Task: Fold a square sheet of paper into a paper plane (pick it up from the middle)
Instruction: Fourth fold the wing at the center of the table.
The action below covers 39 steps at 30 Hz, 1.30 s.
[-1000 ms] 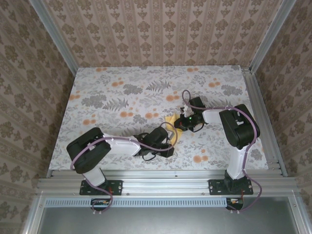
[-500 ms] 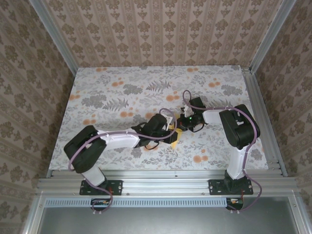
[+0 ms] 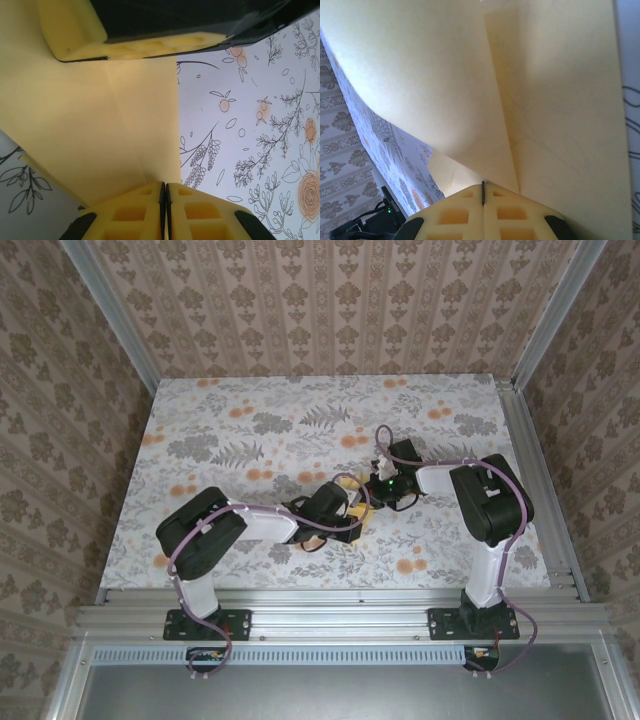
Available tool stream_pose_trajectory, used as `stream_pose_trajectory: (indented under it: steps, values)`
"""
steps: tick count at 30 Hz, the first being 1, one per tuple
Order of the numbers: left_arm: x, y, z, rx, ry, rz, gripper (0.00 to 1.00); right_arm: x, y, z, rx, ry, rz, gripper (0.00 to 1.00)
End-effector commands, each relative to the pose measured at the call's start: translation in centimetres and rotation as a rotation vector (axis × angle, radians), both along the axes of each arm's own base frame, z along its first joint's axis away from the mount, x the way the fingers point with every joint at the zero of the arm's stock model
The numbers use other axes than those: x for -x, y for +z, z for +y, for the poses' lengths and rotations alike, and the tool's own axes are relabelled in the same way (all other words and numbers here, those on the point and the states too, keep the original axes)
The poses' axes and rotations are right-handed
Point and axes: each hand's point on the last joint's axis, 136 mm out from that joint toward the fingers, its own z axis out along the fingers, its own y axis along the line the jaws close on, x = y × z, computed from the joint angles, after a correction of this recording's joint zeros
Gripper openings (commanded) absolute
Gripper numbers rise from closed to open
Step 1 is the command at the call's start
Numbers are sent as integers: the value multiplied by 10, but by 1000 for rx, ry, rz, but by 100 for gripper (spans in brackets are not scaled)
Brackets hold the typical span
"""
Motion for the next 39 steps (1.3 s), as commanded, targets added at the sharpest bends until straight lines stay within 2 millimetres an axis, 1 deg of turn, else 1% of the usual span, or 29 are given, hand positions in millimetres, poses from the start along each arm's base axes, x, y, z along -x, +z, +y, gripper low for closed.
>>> stream_pose_trajectory:
  steps: [1,4,8,11,13,15,18,21,24,26,28,33,36,39]
  values:
    - [21,-28,25,-93,-15,55,11,10,-21,-17,100,-46,73,6]
    - [31,-37,37,-113,-12,80,10,-1,-11,-15,98,-59,29,7]
    - [42,-48,55,-147,0,103,3,-16,9,-15,101,-93,-50,7]
    - [46,-52,61,-158,1,115,0,-23,12,-17,114,-101,-70,7]
    - [47,-54,64,-168,-1,118,0,-24,17,-14,106,-97,-78,7]
    - [47,-54,66,-167,4,115,0,-19,24,-9,84,-91,-75,7]
    - [47,-55,66,-168,1,116,0,-4,30,1,54,-68,-56,7]
    - [47,-56,66,-169,-3,121,0,11,27,7,50,-55,-32,7]
    - [47,-56,66,-168,-6,120,0,13,19,12,56,-40,-19,7]
    - [48,-55,66,-169,-13,120,0,9,15,15,68,-33,-27,7]
    - [48,-55,66,-172,-17,119,0,3,11,12,111,-29,-38,7]
    - [50,-54,70,-174,-17,120,0,-10,-6,-1,225,-19,-47,7]
    - [52,-54,72,-175,-17,124,0,-15,-17,-10,250,-33,-41,7]
    - [55,-57,76,-178,-15,135,0,-25,-23,-18,258,-49,-40,7]
